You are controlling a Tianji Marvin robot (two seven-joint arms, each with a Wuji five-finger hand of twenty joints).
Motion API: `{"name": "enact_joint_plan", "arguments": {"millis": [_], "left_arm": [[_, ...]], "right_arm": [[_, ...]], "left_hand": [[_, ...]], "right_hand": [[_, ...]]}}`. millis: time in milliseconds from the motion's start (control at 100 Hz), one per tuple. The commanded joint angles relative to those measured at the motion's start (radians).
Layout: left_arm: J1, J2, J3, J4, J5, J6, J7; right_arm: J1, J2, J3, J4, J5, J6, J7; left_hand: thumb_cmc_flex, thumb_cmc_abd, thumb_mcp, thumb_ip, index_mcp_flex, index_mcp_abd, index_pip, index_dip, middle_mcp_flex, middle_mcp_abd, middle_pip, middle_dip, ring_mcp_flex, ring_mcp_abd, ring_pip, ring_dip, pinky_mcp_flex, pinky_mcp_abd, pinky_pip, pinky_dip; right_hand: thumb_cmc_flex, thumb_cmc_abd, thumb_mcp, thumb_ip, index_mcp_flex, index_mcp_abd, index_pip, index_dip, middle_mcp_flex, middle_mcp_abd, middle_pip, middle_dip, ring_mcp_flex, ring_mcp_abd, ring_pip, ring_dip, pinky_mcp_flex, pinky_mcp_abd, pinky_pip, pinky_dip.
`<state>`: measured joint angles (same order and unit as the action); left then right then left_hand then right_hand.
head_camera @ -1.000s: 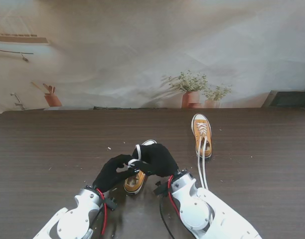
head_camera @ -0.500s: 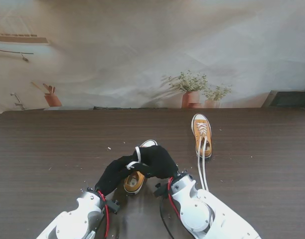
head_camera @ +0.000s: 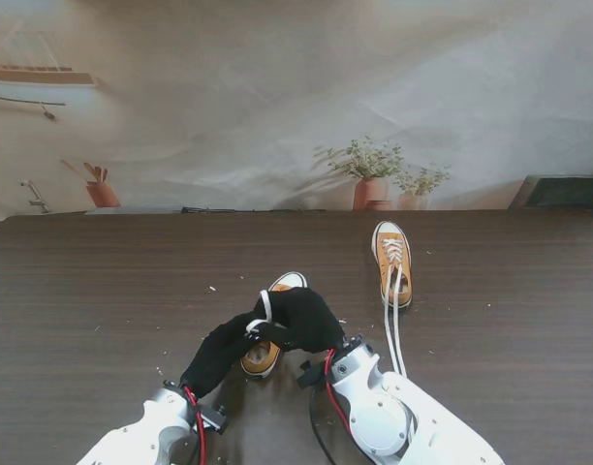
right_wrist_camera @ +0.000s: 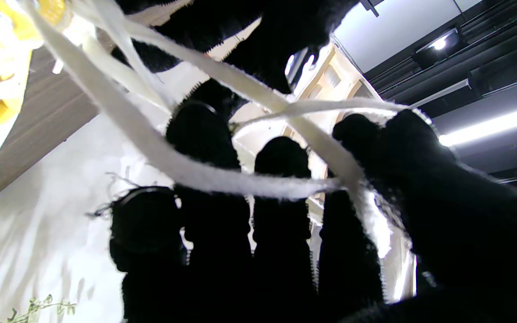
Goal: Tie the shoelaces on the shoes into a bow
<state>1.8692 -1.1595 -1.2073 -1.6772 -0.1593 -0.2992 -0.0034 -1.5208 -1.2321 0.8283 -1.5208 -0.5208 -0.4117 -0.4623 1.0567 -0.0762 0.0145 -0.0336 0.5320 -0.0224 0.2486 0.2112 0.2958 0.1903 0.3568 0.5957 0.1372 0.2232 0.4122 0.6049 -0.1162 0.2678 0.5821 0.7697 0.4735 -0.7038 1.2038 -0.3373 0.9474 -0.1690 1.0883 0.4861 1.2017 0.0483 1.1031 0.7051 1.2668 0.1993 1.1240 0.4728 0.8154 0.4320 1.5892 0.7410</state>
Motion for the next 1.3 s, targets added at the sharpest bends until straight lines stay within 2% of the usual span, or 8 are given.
{"name": "enact_joint_plan", "arguments": {"millis": [0,250,340,630,690,850,1070,1290], "left_arm": [[0.022,0.003,-0.006,-0.008,-0.018,-0.007,-0.027],[0.056,0.003,-0.022,-0.017,-0.134,-0.055,-0.064],[0.062,-0.001,-0.018,-0.025,-0.202,-0.057,-0.073],[0.09,-0.036,0.006,-0.081,-0.325,-0.039,0.033],[0.094,-0.041,0.009,-0.092,-0.348,-0.029,0.047],[0.095,-0.053,0.021,-0.112,-0.362,-0.002,0.093],[0.092,-0.064,0.034,-0.121,-0.342,0.009,0.152],[0.093,-0.081,0.042,-0.135,-0.318,0.012,0.24]], "right_arm": [[-0.004,0.005,0.001,-0.007,-0.001,-0.002,0.018],[-0.006,0.007,0.0,-0.008,0.002,0.001,0.026],[-0.004,0.007,-0.004,-0.007,0.002,0.0,0.026],[-0.007,0.011,-0.007,-0.012,-0.013,0.008,0.029],[-0.01,0.012,-0.006,-0.013,-0.015,0.009,0.029],[-0.016,0.012,-0.006,-0.016,-0.015,0.01,0.029],[-0.02,0.013,-0.003,-0.015,-0.014,0.008,0.028],[-0.021,0.012,-0.003,-0.009,-0.006,0.001,0.031]], "left_hand": [[-0.001,0.014,-0.031,0.014,-0.048,-0.129,-0.029,-0.028,-0.027,-0.046,-0.005,-0.015,-0.032,-0.022,-0.007,0.041,0.01,-0.006,-0.005,0.043],[-0.094,-0.115,-0.01,0.023,-0.087,-0.138,-0.027,-0.032,-0.055,-0.066,-0.019,-0.014,-0.045,-0.04,-0.028,0.041,0.018,-0.03,-0.093,0.073],[-0.165,-0.18,0.139,0.007,-0.08,-0.13,-0.002,-0.019,-0.053,-0.068,-0.019,-0.008,-0.044,-0.042,-0.03,0.044,0.043,-0.03,-0.18,0.152],[-0.225,-0.266,0.385,-0.019,0.064,-0.121,0.179,0.075,0.032,-0.05,0.038,0.015,0.003,-0.018,0.016,0.06,0.124,0.016,-0.27,0.219],[-0.184,-0.282,0.347,-0.047,0.087,-0.126,0.246,0.115,0.045,-0.048,0.049,0.018,0.007,-0.016,0.028,0.058,0.129,0.02,-0.278,0.239],[-0.037,-0.257,0.147,-0.002,0.12,-0.132,0.45,0.167,0.085,-0.042,0.081,0.026,0.03,-0.007,0.069,0.057,0.157,0.036,-0.278,0.276],[0.055,-0.207,0.111,0.009,0.146,-0.128,0.577,0.206,0.118,-0.041,0.111,0.031,0.05,0.003,0.106,0.053,0.169,0.045,-0.274,0.286],[0.101,-0.228,0.126,0.014,0.224,-0.019,0.657,0.196,0.162,-0.036,0.153,0.042,0.07,0.014,0.139,0.059,0.193,0.062,-0.261,0.298]], "right_hand": [[0.026,0.008,0.016,0.02,0.0,-0.07,0.028,0.0,0.013,-0.012,0.0,-0.008,0.008,0.006,0.002,0.011,-0.003,0.008,0.002,0.002],[0.026,0.007,0.015,0.02,-0.001,-0.068,0.028,-0.001,0.014,-0.011,0.0,-0.008,0.007,0.007,0.003,0.012,-0.003,0.008,0.002,0.003],[0.027,0.006,0.016,0.02,0.0,-0.069,0.028,-0.001,0.014,-0.01,0.0,-0.008,0.008,0.006,0.003,0.012,-0.003,0.008,0.002,0.003],[0.026,0.005,0.016,0.02,0.0,-0.071,0.028,-0.002,0.015,-0.012,-0.001,-0.008,0.007,0.006,0.002,0.012,-0.003,0.008,0.002,0.004],[0.025,0.006,0.017,0.02,0.001,-0.071,0.028,-0.002,0.015,-0.011,-0.001,-0.008,0.007,0.005,0.002,0.012,-0.003,0.008,0.002,0.004],[0.026,0.005,0.016,0.02,0.001,-0.069,0.028,-0.002,0.015,-0.011,-0.001,-0.008,0.008,0.005,0.002,0.012,-0.003,0.008,0.002,0.005],[0.025,0.007,0.015,0.02,0.001,-0.072,0.028,-0.002,0.014,-0.011,-0.002,-0.009,0.007,0.006,0.002,0.012,-0.003,0.007,0.001,0.005],[0.022,0.011,0.011,0.02,-0.003,-0.073,0.025,-0.005,0.01,-0.013,-0.004,-0.009,0.001,0.008,-0.001,0.011,-0.011,0.007,-0.002,0.005]]}}
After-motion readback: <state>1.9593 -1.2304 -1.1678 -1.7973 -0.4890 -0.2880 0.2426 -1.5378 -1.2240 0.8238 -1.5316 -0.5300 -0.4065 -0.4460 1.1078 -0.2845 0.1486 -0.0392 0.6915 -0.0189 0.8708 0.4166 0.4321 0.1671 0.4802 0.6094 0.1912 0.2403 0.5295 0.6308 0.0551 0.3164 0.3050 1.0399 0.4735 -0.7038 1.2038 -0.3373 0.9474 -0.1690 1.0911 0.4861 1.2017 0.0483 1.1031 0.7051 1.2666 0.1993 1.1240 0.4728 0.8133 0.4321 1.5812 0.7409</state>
